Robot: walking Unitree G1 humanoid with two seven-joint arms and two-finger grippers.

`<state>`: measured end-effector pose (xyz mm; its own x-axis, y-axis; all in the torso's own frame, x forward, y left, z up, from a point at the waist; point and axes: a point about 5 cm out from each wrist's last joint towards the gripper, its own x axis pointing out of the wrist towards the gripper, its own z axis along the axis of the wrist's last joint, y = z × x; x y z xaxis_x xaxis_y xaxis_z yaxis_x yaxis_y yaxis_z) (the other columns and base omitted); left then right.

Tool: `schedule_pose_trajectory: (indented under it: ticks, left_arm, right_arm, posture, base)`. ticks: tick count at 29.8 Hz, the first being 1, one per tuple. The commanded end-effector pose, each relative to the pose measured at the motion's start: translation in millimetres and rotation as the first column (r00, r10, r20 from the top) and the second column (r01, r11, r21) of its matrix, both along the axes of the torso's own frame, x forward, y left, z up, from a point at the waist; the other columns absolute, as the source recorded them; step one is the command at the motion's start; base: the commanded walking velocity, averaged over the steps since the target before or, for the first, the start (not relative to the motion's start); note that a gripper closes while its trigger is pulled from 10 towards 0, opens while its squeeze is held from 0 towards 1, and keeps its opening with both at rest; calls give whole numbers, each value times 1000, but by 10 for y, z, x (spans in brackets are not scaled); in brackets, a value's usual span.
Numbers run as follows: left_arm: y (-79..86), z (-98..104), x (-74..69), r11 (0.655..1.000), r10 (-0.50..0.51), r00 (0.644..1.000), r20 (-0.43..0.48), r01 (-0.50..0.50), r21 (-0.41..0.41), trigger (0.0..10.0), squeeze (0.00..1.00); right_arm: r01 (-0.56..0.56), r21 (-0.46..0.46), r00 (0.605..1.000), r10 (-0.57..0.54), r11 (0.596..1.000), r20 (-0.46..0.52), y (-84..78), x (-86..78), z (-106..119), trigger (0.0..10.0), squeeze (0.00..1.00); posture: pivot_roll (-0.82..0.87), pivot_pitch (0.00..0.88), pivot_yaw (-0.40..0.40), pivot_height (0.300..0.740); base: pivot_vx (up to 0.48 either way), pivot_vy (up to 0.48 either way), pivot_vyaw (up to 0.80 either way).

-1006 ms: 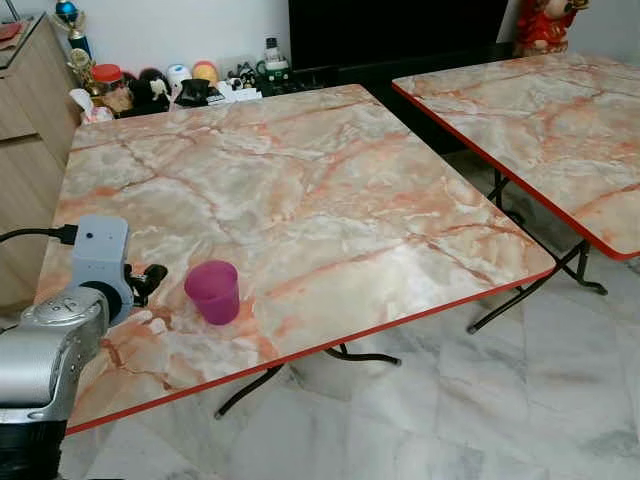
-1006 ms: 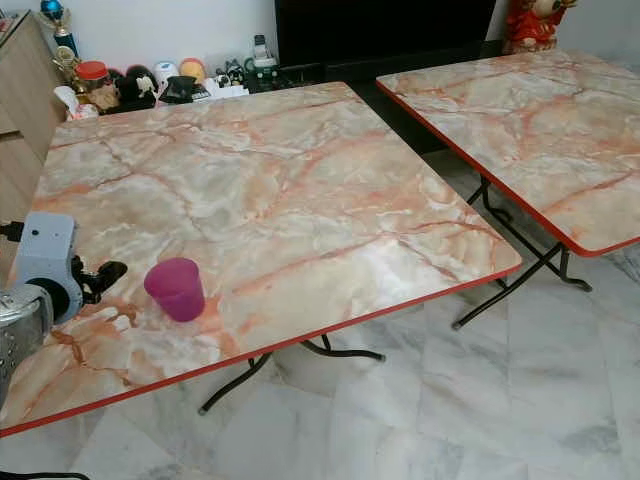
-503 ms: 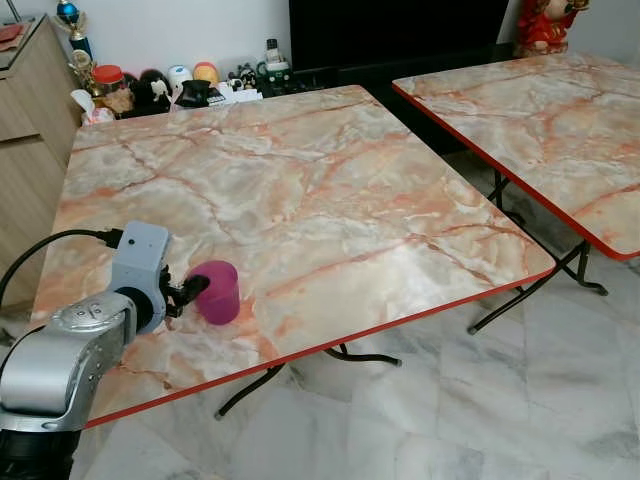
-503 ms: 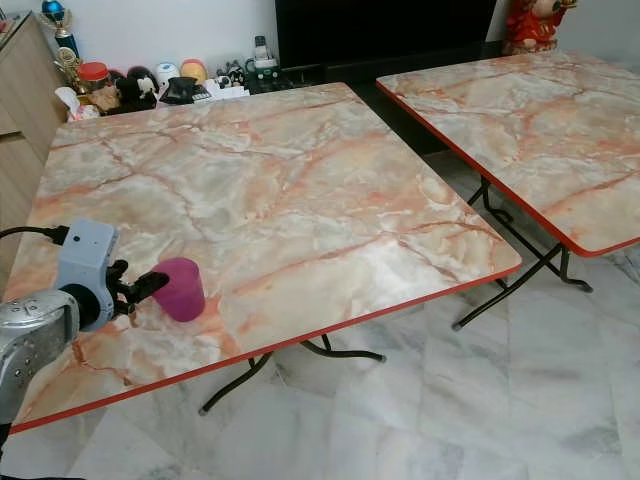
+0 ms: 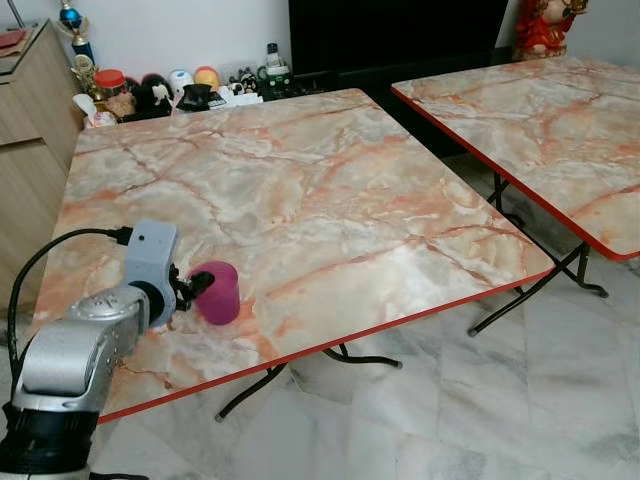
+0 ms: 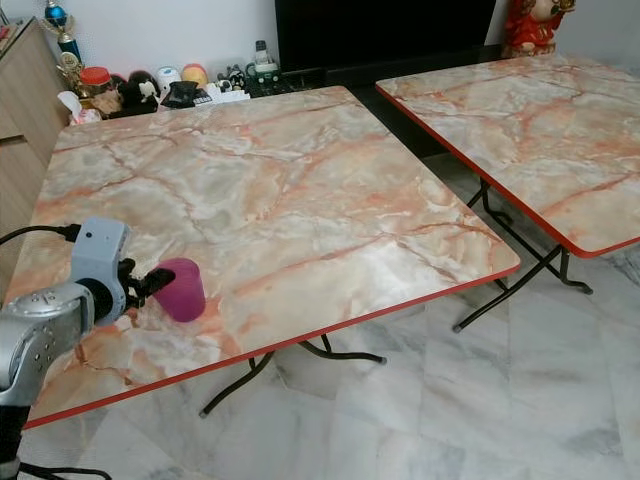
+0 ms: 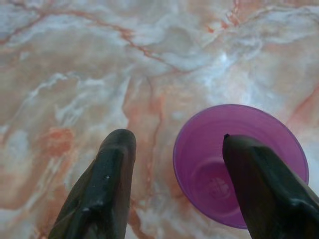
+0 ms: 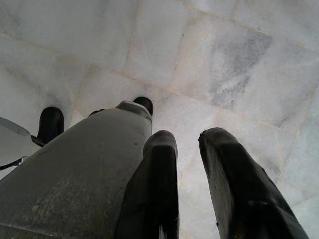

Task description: Setting the table

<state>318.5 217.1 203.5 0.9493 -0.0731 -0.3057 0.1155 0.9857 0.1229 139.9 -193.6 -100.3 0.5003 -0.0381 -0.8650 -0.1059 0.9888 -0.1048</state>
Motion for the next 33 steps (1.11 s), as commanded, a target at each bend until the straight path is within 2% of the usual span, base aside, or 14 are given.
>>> schedule_pose_trajectory:
  ticks: [1,6,8,16,25,33]
  left_arm:
    - [53,44,12,1000,10,1000,6,-10,24,10000,0]
    - [35,25,19,998,-28,999,-24,29,48,10000,0]
    - [21,29,22,995,-58,998,-37,61,85,10000,0]
    - [29,32,76,996,-47,998,-52,51,75,10000,0]
    - [60,18,208,996,-39,997,-60,44,76,10000,0]
    - [76,-5,221,997,-37,997,-67,42,71,10000,0]
  right_arm:
    - [-1,6,1000,1,1000,-17,26,-56,-23,10000,0]
    - [5,8,1000,-5,1000,-16,24,-57,-23,10000,0]
    - [6,8,1000,-5,1000,-17,23,-54,-23,10000,0]
    - [9,11,1000,-9,1000,-14,28,-43,-20,10000,0]
    - [14,12,1000,-14,1000,-13,28,-36,-18,10000,0]
    - [15,11,1000,-15,1000,-14,21,-37,-17,10000,0]
  posture:
    - [124,60,41,740]
    - [124,70,42,740]
    - [127,75,39,740]
    - [126,84,44,740]
    - [120,95,44,740]
    - [119,105,41,740]
  base:
    - [0,0,0]
    - [0,0,0]
    - [0,0,0]
    - [0,0,0]
    - [0,0,0]
    - [0,0,0]
